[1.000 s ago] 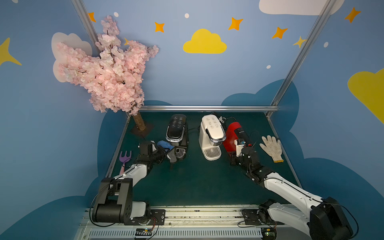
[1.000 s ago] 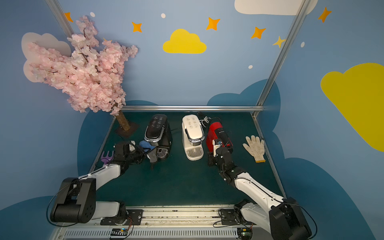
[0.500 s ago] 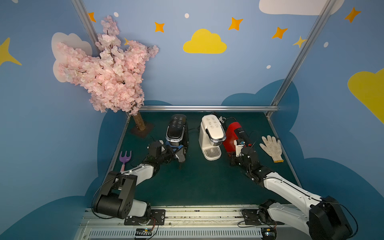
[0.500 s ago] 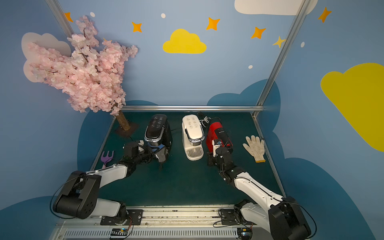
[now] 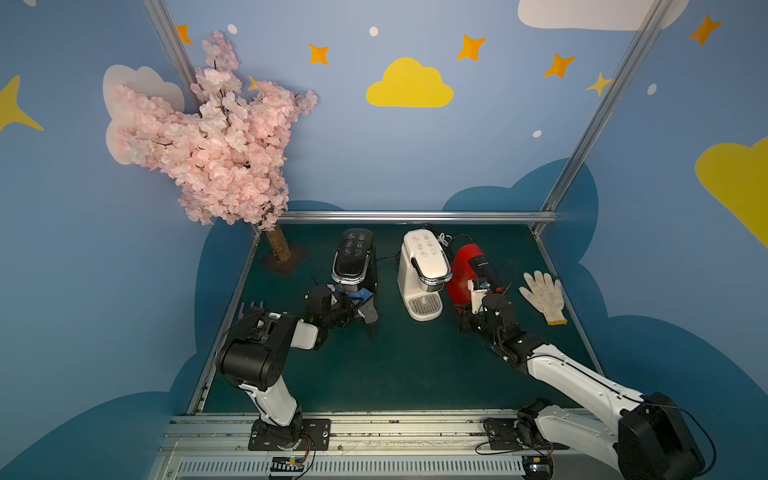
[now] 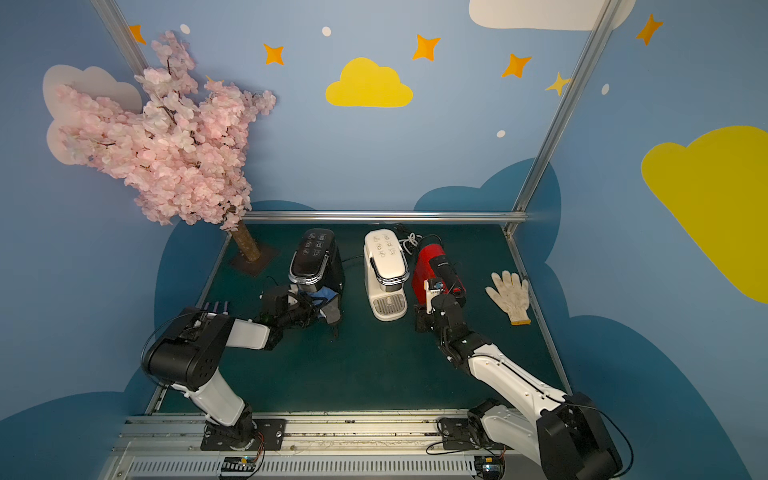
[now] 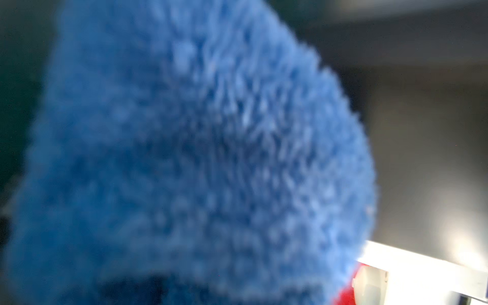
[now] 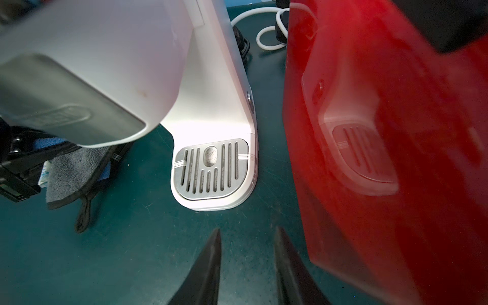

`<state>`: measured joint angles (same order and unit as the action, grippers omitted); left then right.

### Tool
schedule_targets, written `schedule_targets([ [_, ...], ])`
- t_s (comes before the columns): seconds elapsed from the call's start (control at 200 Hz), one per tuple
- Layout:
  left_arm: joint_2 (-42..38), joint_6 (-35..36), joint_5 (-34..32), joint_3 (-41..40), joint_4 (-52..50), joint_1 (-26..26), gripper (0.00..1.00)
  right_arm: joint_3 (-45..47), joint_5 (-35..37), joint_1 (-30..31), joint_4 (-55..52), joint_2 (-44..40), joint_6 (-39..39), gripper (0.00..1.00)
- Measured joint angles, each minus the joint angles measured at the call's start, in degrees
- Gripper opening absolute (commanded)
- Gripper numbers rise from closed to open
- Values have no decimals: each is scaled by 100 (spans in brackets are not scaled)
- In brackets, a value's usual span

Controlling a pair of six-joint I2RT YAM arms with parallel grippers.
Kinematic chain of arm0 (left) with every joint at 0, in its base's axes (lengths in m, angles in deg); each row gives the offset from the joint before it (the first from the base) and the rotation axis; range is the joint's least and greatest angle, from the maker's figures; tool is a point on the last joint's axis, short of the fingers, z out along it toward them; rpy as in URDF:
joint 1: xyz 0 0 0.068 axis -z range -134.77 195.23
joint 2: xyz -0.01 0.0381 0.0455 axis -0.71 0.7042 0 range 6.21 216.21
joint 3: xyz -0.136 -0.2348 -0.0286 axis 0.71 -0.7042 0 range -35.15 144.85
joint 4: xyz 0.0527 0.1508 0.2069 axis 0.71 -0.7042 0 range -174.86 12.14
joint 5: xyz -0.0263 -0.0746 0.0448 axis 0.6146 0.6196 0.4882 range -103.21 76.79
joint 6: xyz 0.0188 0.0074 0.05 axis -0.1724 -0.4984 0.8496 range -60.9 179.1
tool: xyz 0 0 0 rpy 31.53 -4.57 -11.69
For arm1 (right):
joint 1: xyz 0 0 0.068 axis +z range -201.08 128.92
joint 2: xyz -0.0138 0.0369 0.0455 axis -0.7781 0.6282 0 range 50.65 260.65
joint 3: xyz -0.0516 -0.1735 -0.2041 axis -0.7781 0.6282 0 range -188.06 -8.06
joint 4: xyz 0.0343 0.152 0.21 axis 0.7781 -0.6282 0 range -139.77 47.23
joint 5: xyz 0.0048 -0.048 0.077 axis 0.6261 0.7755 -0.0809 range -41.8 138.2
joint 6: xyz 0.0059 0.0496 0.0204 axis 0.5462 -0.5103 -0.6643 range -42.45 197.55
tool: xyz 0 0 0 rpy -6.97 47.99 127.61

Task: Wipe the surface of a coffee machine
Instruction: Wipe the dirt from the surface of the coffee machine.

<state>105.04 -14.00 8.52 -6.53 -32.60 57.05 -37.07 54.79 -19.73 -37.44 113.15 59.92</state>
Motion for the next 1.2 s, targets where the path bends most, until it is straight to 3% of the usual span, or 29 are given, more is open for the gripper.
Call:
schedule_targets([
  [0.31, 11, 203, 284, -258, 313, -525, 3, 0, 7, 0, 2, 26, -13, 35],
  [0.721, -1207, 1045, -162, -282, -1510, -1082, 3, 0, 7, 0, 2, 146, -20, 35],
  [1.001, -2190, 1386, -378, -275, -2594, -1093, 3, 0, 7, 0, 2, 146, -33, 35],
  [1.201, -2533, 1021, -393, -271, -2653, -726, 3, 0, 2, 0, 2, 146, -42, 35],
])
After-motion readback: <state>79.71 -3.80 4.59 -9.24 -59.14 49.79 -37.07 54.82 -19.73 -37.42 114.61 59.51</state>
